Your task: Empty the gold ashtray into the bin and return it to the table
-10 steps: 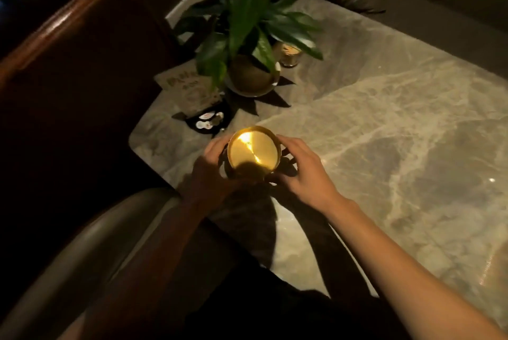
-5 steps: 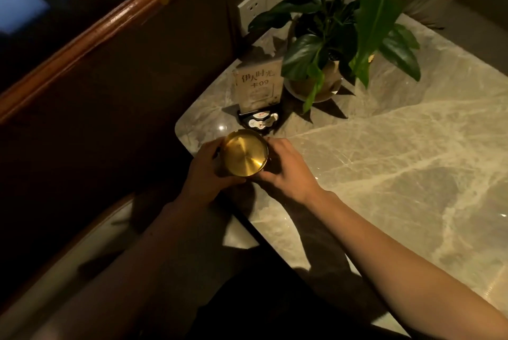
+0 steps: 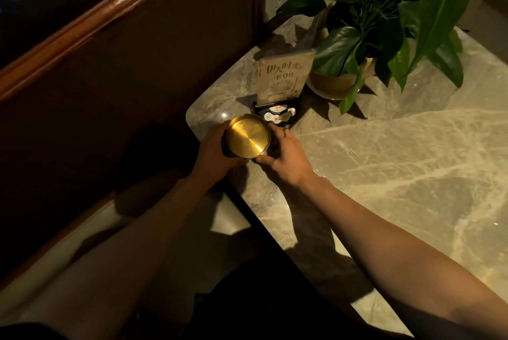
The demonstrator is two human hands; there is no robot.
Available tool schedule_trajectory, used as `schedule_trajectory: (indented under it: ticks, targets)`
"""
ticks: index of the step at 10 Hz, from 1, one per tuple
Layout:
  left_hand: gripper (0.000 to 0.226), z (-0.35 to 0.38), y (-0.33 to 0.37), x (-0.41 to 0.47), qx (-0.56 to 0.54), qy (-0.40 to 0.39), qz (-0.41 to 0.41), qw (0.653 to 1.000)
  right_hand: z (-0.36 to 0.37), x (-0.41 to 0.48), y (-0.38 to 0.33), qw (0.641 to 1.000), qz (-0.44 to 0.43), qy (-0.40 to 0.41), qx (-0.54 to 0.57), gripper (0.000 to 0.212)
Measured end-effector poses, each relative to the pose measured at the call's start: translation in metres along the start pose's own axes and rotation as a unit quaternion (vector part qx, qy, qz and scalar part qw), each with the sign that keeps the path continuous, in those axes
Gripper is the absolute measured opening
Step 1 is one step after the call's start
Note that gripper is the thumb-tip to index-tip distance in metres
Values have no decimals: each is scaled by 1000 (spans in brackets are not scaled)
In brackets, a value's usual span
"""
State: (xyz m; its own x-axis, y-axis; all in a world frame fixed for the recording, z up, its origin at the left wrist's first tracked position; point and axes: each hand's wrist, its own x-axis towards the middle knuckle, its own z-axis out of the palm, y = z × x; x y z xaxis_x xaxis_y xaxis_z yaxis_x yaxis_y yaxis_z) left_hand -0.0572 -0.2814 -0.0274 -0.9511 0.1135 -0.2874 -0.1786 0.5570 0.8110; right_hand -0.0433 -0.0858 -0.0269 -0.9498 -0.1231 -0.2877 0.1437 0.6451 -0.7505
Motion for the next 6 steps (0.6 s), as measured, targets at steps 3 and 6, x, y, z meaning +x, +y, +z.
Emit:
schedule_trajectory:
  ticks: [3,6]
  targets:
    - [93,4,-3,2,18,5,-6,1000,0,-1,-3,1000,15,15,-5,78]
    - [86,2,2,-11,55,27,75,995,-10,-17,2,1000,-2,21,-13,58]
